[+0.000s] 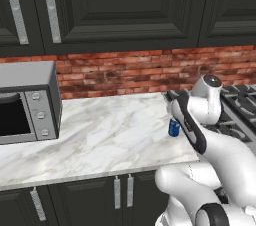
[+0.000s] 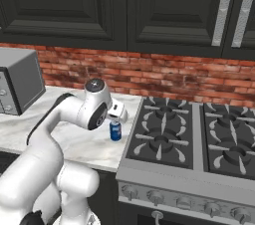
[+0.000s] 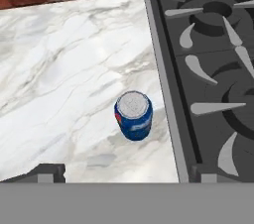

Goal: Four empty soda cans are scattered around the kitchen. Gather all the cans and cluster them next to the stove for recycling.

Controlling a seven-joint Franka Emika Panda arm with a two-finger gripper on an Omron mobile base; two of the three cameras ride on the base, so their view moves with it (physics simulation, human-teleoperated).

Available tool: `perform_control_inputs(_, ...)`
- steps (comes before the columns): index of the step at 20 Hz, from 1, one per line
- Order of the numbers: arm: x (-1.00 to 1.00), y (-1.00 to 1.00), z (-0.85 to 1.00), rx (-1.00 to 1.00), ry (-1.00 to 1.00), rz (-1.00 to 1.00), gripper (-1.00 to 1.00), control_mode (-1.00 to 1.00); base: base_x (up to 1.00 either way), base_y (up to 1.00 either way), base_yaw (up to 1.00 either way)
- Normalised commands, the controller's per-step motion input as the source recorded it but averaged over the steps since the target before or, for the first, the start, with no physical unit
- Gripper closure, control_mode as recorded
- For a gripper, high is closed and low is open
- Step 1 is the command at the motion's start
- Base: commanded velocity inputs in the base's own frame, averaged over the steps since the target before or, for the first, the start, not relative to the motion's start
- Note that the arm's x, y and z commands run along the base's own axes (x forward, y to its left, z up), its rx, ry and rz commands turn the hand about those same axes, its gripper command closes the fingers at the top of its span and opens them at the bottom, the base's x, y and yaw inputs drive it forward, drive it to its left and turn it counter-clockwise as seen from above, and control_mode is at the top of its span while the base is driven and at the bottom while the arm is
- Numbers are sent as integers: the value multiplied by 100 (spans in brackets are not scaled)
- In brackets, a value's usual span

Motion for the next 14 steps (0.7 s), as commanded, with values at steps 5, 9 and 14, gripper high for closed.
perform_control_inputs(5, -85, 12, 37, 0, 0, 0, -100, -100, 0, 0, 0)
perform_control_inputs(9, -91, 8, 35, 0, 0, 0, -100, -100, 0, 0, 0)
perform_control_inputs(14, -85, 0, 42, 0, 0, 0, -100, -100, 0, 0, 0)
